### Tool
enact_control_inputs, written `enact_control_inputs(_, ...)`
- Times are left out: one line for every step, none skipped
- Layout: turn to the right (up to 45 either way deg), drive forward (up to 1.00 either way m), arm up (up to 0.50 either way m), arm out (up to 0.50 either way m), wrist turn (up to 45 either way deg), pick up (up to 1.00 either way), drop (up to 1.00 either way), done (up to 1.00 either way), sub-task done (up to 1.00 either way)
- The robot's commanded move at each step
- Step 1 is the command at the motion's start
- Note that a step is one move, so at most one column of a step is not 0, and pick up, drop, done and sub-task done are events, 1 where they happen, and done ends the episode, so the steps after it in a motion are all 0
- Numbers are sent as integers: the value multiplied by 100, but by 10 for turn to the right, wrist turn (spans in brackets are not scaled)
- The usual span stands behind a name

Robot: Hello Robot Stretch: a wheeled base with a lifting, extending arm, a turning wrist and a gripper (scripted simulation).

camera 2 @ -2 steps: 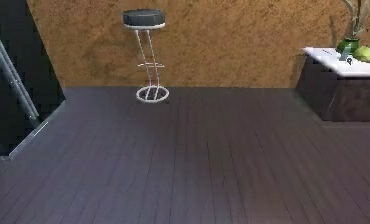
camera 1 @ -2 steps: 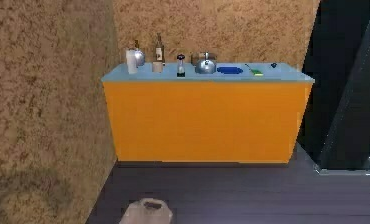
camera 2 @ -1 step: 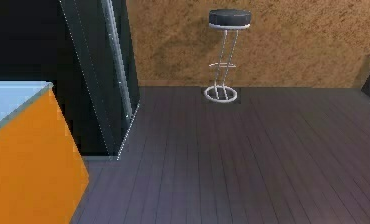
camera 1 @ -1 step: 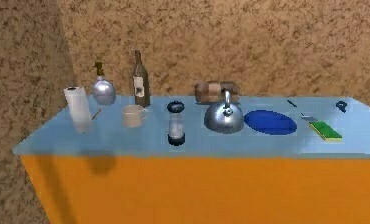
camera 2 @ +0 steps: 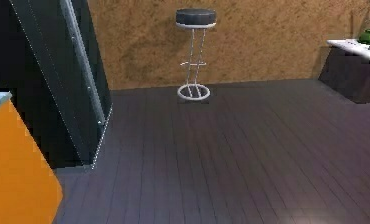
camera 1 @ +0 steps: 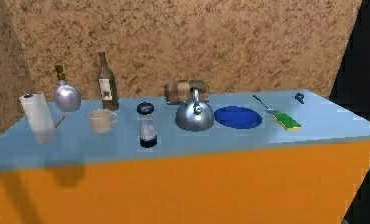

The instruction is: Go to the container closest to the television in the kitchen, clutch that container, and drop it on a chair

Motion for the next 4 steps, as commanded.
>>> enact_control_inputs(0,15,0,0,0,0,0,0,0)
enact_control_inputs(-450,0,0,0,0,0,0,0,0)
enact_control_inputs(-450,0,0,0,0,0,0,0,0)
enact_control_inputs(-240,0,0,0,0,0,0,0,0)
